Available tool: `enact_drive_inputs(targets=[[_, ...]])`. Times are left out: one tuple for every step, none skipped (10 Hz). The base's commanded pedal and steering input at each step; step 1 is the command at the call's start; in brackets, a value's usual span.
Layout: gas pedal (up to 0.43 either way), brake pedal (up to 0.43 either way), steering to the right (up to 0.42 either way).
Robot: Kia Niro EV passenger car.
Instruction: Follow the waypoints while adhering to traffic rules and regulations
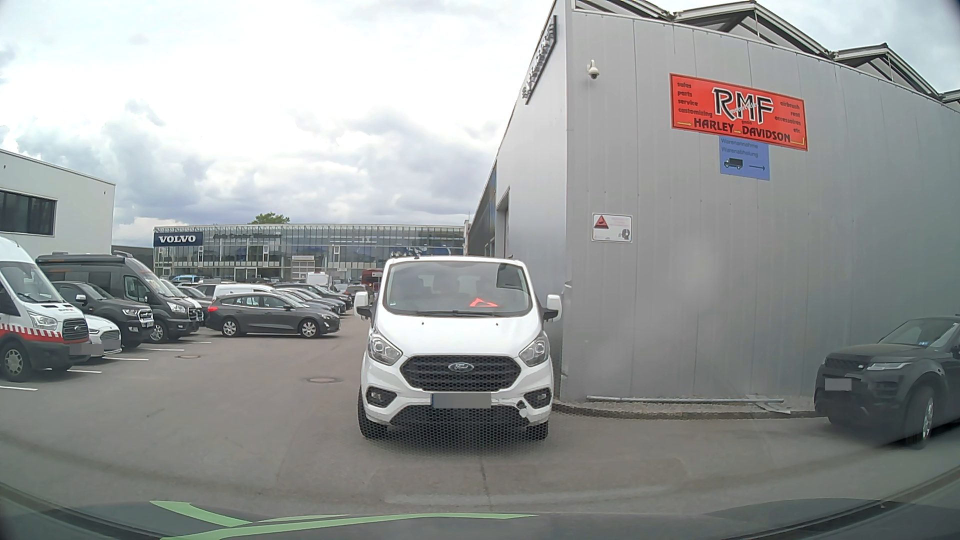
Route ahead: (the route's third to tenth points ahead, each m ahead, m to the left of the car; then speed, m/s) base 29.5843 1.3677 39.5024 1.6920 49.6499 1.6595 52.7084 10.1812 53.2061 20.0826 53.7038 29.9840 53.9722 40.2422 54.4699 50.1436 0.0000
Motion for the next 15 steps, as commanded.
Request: enact_drive_inputs(targets=[[0.000, 0.524, -0.011], [0.000, 0.524, -0.011], [0.000, 0.524, -0.011], [0.000, 0.524, -0.011], [0.000, 0.524, -0.011], [0.000, 0.524, -0.011], [0.000, 0.524, -0.011], [0.000, 0.524, -0.011], [0.000, 0.524, -0.011], [0.000, 0.524, -0.011], [0.000, 0.524, -0.011], [0.000, 0.524, -0.012], [0.000, 0.524, -0.011], [0.000, 0.524, -0.008], [0.000, 0.524, -0.007]])
